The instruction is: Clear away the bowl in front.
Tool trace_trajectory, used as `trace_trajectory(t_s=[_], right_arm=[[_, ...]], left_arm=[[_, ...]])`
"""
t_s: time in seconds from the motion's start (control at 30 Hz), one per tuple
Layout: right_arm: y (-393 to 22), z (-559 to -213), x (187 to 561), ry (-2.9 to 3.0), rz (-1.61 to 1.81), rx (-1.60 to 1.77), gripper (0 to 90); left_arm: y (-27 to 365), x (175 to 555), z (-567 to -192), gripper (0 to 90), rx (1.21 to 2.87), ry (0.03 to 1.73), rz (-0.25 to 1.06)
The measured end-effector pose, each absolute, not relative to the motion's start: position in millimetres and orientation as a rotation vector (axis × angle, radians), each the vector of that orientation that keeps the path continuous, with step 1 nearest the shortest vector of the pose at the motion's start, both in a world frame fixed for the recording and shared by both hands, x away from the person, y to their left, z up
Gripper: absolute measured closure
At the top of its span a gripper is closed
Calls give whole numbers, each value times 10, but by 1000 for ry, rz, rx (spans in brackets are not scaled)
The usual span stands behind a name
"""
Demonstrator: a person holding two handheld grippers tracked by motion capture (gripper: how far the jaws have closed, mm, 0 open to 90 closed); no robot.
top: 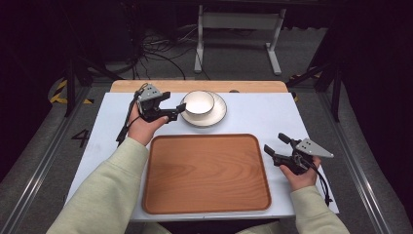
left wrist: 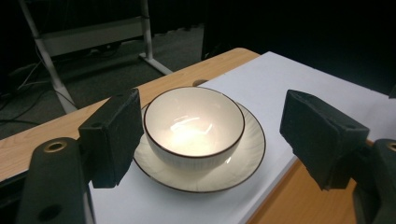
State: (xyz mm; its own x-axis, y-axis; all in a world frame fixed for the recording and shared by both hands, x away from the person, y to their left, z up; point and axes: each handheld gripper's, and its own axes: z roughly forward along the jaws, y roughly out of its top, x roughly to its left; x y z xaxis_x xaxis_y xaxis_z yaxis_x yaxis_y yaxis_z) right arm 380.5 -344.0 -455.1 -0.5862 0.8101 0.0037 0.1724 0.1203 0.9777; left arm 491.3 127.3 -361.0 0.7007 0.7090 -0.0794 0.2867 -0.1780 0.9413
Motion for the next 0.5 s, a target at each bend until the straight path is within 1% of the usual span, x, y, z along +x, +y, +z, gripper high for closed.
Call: trace_trajectory(t_s=[0.13,0.23,0.33,0.4,0.5], right_arm=[[-3440,-4551,3806,1854,1497,951,219],[-3440,-4550,3806,1855,1497,949,219],[-3440,-4550,3806,1855,1496,948,219],[-3440,-4550,3805,1854,1496,949,218],[-3438,-4551,3805,1853,1496,947,218]], left_arm=[[1260,5042,-3626,290,1783,843,453],[1232,5108,-3616,356,1816,885,442],[1204,5152,-3604,350,1827,899,448],[1170,5184,-3596,306,1832,908,446],[1123,5237,-3586,284,1842,906,445]])
